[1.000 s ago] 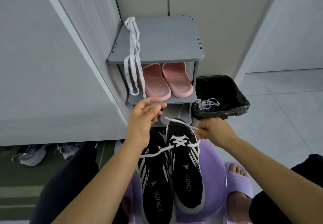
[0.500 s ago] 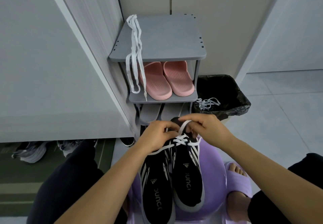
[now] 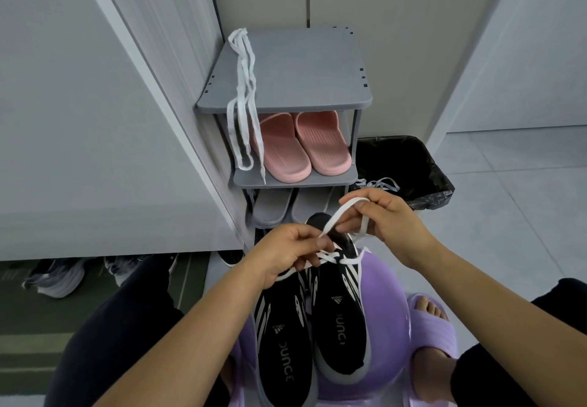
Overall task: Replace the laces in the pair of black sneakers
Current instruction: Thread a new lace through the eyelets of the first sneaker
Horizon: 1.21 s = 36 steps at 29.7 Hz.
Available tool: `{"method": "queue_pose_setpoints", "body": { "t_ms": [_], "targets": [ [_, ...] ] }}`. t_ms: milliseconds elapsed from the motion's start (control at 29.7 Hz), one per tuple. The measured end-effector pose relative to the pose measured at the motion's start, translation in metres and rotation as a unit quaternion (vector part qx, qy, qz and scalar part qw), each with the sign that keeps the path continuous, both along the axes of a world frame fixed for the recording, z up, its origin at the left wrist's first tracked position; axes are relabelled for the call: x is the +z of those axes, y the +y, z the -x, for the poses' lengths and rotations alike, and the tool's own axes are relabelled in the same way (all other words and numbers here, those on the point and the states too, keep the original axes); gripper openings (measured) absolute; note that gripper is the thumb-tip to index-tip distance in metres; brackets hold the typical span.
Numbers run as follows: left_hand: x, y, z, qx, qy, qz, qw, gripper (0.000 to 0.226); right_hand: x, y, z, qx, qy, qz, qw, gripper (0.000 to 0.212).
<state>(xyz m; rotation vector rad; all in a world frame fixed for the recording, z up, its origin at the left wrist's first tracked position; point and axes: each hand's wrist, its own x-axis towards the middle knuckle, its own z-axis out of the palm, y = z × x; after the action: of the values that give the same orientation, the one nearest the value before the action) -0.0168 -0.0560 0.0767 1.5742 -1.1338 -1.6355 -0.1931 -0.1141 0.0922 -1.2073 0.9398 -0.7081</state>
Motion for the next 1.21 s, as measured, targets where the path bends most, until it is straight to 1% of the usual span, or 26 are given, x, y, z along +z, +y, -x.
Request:
{"method": "queue_pose_setpoints", "body": {
  "t_ms": [67,101,202,270,337,405,506,641,674,742,809,843,978,1079,1214],
  "targets": [
    [0.003,0.000,-0.003,0.027,-0.003,0.005,1.000,0.013,-0.001,-0.002,0.003,0.001,0.031,0.003,0.999,0.026],
    [0.005,0.000,-0.004,0.033,-0.035,0.016,0.999,0.012,-0.002,-0.003,0.004,0.011,0.065,0.013,0.998,0.024],
    [0.006,0.003,-0.006,0.006,-0.186,0.065,0.980,0.012,-0.005,-0.001,0.003,0.095,0.164,0.046,0.981,0.022],
    [0.004,0.005,-0.003,-0.034,-0.243,0.078,0.966,0.016,-0.010,0.006,-0.004,0.149,0.199,0.068,0.966,0.016],
    [0.002,0.006,-0.001,-0.067,-0.288,0.078,0.952,0.017,-0.014,0.012,-0.012,0.164,0.217,0.093,0.958,0.005],
    [0.000,0.006,-0.001,-0.077,-0.303,0.071,0.947,0.017,-0.020,0.014,-0.015,0.151,0.212,0.095,0.961,0.013],
    [-0.003,0.012,0.000,-0.077,-0.310,0.053,0.946,0.018,-0.023,0.014,-0.012,0.142,0.226,0.069,0.961,0.013],
    [-0.012,0.027,0.011,-0.071,-0.383,0.033,0.921,0.043,-0.032,0.017,-0.007,0.150,0.292,0.054,0.943,0.009],
    [-0.013,0.028,0.014,-0.061,-0.384,0.031,0.921,0.045,-0.034,0.018,-0.007,0.150,0.299,0.053,0.941,0.009],
    [-0.013,0.030,0.015,-0.033,-0.362,0.029,0.931,0.035,-0.035,0.021,-0.010,0.148,0.302,0.055,0.940,0.011],
    [-0.015,0.031,0.012,0.001,-0.314,0.018,0.949,0.022,-0.038,0.025,-0.013,0.149,0.310,0.060,0.937,0.017],
    [-0.017,0.033,0.011,0.019,-0.286,0.009,0.958,0.020,-0.039,0.026,-0.014,0.148,0.313,0.064,0.936,0.018],
    [-0.021,0.037,0.008,0.083,-0.196,-0.025,0.977,0.019,-0.047,0.031,-0.019,0.116,0.295,0.064,0.946,0.006],
    [-0.022,0.036,0.007,0.105,-0.151,-0.046,0.982,0.016,-0.049,0.030,-0.019,0.098,0.282,0.063,0.952,0.009],
    [-0.021,0.037,0.006,0.117,-0.119,-0.062,0.984,0.018,-0.050,0.032,-0.021,0.105,0.272,0.051,0.955,0.013]
  ]
}}
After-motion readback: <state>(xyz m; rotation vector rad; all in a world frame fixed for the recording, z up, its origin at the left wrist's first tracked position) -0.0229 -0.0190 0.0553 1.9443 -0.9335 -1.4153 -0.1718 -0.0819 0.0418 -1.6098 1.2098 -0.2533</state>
